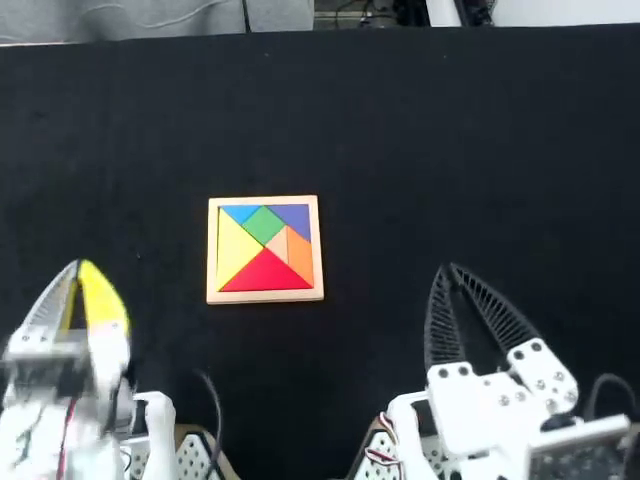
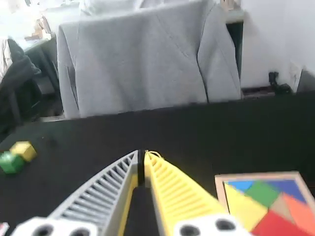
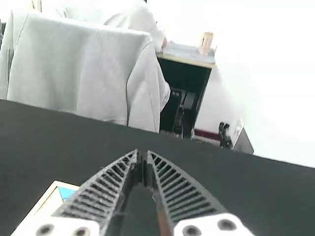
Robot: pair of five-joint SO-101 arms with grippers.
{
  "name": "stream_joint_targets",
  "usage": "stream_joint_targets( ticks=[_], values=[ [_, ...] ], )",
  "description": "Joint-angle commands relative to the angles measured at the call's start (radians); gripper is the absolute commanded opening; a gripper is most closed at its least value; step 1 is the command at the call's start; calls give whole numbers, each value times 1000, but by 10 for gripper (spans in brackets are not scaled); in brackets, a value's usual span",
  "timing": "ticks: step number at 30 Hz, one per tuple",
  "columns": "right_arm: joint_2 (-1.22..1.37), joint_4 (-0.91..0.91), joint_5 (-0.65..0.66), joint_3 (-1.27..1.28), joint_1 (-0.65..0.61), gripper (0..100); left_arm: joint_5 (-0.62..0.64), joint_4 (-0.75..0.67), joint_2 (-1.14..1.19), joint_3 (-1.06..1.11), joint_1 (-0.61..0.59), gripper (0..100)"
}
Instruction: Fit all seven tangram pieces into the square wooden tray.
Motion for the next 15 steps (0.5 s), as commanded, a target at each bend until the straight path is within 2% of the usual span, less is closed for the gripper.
stream_joint_targets(
  ticks=[1,6,11,13,15],
  values=[
    [-134,-57,14,120,-14,15,-3,-100,23,216,-5,29],
    [-196,-115,34,363,-12,15,-3,-233,-17,449,-5,29],
    [-203,-295,189,536,34,15,-2,-471,-11,693,4,29],
    [-205,-364,178,619,81,14,23,-594,-11,800,-4,29],
    [-205,-413,126,696,117,12,104,-680,-11,906,-5,29]
  ],
)
